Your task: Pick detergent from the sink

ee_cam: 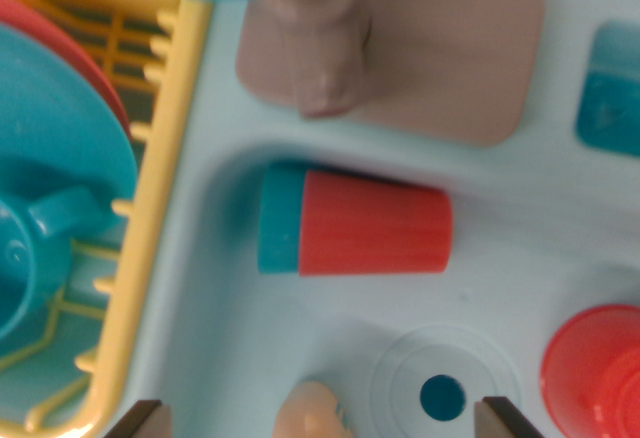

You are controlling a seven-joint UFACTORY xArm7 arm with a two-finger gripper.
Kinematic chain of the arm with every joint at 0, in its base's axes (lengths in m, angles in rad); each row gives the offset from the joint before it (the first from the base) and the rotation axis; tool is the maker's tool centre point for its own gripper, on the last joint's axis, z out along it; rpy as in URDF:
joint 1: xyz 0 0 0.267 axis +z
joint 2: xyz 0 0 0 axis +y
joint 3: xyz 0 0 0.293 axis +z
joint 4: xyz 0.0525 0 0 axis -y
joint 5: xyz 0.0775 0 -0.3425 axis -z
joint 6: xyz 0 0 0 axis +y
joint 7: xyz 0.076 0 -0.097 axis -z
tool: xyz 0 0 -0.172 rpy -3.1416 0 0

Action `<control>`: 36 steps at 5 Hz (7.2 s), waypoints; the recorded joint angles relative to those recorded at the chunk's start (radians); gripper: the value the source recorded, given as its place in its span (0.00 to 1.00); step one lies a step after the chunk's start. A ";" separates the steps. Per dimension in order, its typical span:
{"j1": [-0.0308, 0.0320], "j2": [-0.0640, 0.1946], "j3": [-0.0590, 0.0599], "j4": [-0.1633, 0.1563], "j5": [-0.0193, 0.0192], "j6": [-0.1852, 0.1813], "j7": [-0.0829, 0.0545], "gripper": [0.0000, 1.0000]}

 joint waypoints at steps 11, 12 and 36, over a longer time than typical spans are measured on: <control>0.0040 0.012 -0.010 -0.150 0.0213 -0.151 -0.096 0.00; 0.0044 0.013 -0.011 -0.166 0.0236 -0.167 -0.107 0.00; 0.0051 -0.021 -0.013 -0.089 0.0152 -0.056 -0.100 1.00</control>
